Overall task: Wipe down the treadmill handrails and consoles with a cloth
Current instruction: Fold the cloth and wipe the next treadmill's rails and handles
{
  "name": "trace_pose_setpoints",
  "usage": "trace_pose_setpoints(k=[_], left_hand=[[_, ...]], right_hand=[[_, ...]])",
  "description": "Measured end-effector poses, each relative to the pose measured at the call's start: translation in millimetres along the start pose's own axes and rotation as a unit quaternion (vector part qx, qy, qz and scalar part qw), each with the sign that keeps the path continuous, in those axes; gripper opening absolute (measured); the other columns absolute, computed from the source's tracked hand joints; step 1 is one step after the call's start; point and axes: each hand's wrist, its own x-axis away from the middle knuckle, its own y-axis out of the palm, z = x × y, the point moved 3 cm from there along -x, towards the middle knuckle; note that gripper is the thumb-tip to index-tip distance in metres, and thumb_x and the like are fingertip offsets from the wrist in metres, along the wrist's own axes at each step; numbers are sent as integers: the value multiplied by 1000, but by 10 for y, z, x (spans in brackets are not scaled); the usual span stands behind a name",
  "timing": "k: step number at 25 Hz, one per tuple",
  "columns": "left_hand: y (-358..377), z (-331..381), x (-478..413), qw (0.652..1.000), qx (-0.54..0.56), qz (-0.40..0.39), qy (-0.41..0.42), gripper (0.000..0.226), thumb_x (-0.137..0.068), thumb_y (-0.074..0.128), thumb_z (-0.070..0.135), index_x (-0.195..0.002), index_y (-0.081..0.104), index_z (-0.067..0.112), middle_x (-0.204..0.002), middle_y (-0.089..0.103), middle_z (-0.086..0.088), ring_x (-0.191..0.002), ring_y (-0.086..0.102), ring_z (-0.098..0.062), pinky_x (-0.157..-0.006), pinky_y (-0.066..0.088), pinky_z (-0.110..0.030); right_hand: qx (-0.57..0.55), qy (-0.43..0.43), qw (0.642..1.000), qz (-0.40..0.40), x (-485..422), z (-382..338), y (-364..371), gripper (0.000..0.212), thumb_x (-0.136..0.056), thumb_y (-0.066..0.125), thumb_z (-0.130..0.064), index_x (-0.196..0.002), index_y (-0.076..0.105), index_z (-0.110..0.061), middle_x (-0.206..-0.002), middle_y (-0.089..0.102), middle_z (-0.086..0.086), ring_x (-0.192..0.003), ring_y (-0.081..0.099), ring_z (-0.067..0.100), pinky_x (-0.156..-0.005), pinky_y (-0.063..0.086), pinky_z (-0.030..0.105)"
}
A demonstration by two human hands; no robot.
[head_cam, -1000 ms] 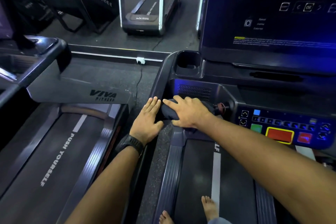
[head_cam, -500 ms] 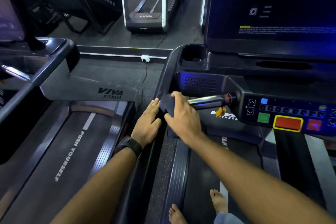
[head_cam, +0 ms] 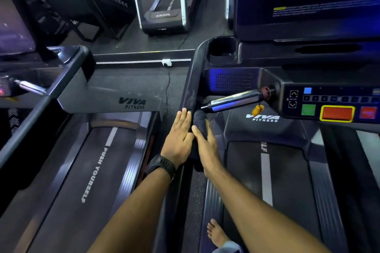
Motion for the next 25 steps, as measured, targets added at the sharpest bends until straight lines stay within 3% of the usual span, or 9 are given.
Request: trace_pose_setpoints(k=[2,6,9,11,15,17,20,22,25], left_hand=[[2,-4,5,1000,2,0,-4,69,-88,27,23,-155,21,9,-164,7,-1,-151,-2,-9,-118,-5,-13],[11,-42,10,1000,-14,0,3,72,-84,31,18,-155,20,9,-163,6,1,-151,-2,-10,-119,-5,-14],[7,-62,26,1000,-3,25,-4,69,-86,28,23,-154,25,8,-160,10,4,-150,6,-8,-121,2,-17],[-8,-79,64,997,31,46,-48,68,-86,30,21,-153,29,11,-160,16,5,-149,11,-5,-122,8,-19],[2,-85,158,999,-7,34,-31,69,-85,31,18,-154,26,9,-160,11,4,-151,8,-8,-118,3,-12],[-12,-96,142,999,-5,34,-28,68,-87,29,21,-154,28,9,-160,13,4,-150,6,-4,-120,6,-15],[19,-90,182,999,-31,15,-23,66,-93,28,31,-156,21,14,-165,9,1,-150,-2,-1,-124,6,-25],[34,-90,239,999,-49,9,-18,68,-95,24,40,-157,16,16,-166,5,1,-151,-4,-3,-124,3,-26],[38,-90,331,998,-52,10,-27,69,-94,22,45,-157,15,17,-165,4,2,-150,-4,-2,-124,3,-26]], right_hand=[[-17,-21,1000,14,-91,15,-18,57,-95,67,-33,-147,44,-36,-129,54,-27,-117,53,-9,-101,40,17],[-45,41,998,-6,-83,289,-26,48,-88,65,-32,-135,57,-35,-129,67,1,-112,66,17,-102,51,41],[40,-48,998,9,-12,119,20,65,-85,65,-42,-147,46,-36,-141,56,-5,-126,54,10,-106,43,31],[97,-89,991,36,-141,-71,34,64,-89,64,-40,-150,43,-31,-143,52,-3,-129,49,12,-106,38,27],[32,-44,998,36,-100,-117,37,59,-92,65,-30,-148,46,-28,-144,53,-1,-131,50,16,-109,38,29],[128,-127,983,39,-41,-285,3,59,-92,67,-28,-148,47,-28,-147,47,1,-128,48,17,-102,38,23],[380,-245,889,76,-310,-587,39,61,-90,65,-35,-148,46,-30,-156,33,6,-122,50,34,-92,48,42],[462,-198,863,47,-484,-778,159,64,-93,61,-38,-151,38,-30,-160,23,4,-126,44,41,-88,51,47],[475,-132,870,19,-508,-880,254,64,-97,56,-35,-155,29,-27,-161,19,3,-130,37,42,-87,50,47]])
